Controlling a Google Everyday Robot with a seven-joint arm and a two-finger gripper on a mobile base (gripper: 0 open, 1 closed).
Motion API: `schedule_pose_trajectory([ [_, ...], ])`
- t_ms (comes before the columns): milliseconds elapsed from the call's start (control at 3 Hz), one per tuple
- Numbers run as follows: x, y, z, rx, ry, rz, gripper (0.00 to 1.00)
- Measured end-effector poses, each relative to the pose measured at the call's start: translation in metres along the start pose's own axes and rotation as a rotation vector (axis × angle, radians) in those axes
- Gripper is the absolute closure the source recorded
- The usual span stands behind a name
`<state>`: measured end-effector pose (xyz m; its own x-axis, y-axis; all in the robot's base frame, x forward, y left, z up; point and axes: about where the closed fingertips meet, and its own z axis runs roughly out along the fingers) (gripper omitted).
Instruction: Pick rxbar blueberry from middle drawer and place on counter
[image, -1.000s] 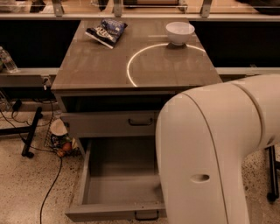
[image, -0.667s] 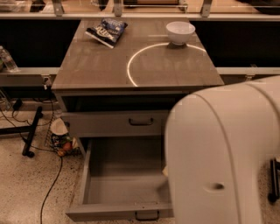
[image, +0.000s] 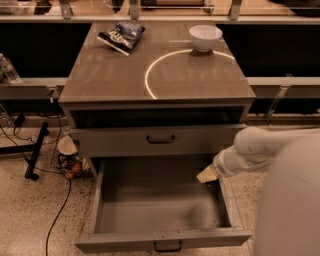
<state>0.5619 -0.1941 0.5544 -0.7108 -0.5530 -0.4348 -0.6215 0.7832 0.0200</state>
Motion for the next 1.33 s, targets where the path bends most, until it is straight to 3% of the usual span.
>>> schedule_pose_trajectory([
  [333,0.008,-0.032,-0.082,-0.024,-0.162,0.012,1.00],
  [667,0.008,-0.032,-0.082,-0.024,-0.162,0.012,1.00],
  [1000,0.005,-0.024,-0.145,0.014,-0.182,-0.005,1.00],
  [1333,-0.010,-0.007,-0.245,0.075,-0.247,-0.048,1.00],
])
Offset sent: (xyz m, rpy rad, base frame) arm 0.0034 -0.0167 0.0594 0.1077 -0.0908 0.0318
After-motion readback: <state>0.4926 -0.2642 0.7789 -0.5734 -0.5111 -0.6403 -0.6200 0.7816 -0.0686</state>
